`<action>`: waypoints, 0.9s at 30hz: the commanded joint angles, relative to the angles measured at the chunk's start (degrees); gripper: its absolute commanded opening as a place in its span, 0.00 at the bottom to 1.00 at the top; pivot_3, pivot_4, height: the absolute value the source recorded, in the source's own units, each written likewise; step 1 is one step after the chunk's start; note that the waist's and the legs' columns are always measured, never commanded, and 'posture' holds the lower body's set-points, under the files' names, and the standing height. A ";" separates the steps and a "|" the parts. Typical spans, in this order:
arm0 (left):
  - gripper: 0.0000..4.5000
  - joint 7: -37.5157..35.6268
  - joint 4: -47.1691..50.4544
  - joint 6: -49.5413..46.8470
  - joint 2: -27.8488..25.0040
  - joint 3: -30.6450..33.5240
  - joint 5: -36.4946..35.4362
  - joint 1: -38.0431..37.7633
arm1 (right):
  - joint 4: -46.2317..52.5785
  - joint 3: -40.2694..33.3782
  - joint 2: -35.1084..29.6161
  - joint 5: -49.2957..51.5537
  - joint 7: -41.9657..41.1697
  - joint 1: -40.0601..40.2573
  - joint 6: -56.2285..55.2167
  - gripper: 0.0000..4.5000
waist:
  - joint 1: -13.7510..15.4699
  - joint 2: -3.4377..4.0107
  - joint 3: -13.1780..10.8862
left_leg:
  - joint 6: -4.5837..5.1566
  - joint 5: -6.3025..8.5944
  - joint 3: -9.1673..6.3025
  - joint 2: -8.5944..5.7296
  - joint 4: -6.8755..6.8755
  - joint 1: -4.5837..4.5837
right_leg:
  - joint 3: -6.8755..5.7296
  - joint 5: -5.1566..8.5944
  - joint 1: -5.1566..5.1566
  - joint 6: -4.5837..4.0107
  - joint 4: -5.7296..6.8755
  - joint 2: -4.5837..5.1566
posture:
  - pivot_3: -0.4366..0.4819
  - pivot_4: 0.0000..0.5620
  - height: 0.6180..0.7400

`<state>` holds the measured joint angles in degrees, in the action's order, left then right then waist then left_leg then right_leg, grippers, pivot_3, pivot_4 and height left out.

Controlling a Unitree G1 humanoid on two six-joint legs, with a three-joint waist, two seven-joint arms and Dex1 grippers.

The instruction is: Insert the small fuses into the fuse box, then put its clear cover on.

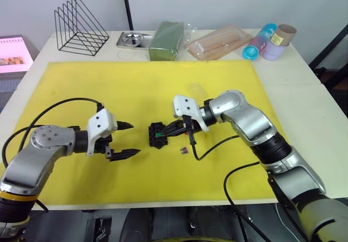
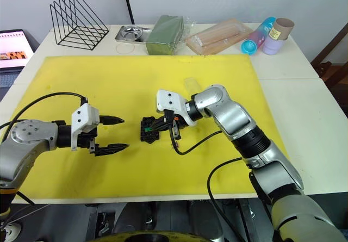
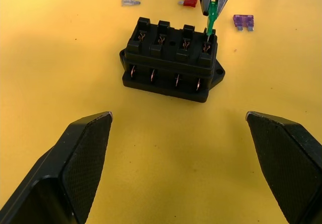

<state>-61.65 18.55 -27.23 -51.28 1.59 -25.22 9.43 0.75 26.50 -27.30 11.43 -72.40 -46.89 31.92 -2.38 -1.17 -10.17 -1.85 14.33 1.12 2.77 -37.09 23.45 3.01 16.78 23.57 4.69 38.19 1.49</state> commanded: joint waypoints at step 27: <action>1.00 1.00 1.97 -0.37 -0.33 0.96 -0.22 0.69 | -0.22 0.27 0.76 -1.03 -0.13 -1.14 -0.83 0.00 | 0.00 0.00 0.00 | 0.00 0.00 0.00 0.00 -0.01 0.00 | 0.00 0.00 0.00 0.00 0.01 0.00 | 0.48 0.27 1.00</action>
<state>-60.88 18.71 -27.73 -51.27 1.59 -25.21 9.44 -0.22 27.89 -26.95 10.15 -72.39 -46.49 31.67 -2.38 -1.17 -10.17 -1.85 14.33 1.12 2.76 -37.10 23.45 3.01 16.77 23.57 4.69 38.20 1.48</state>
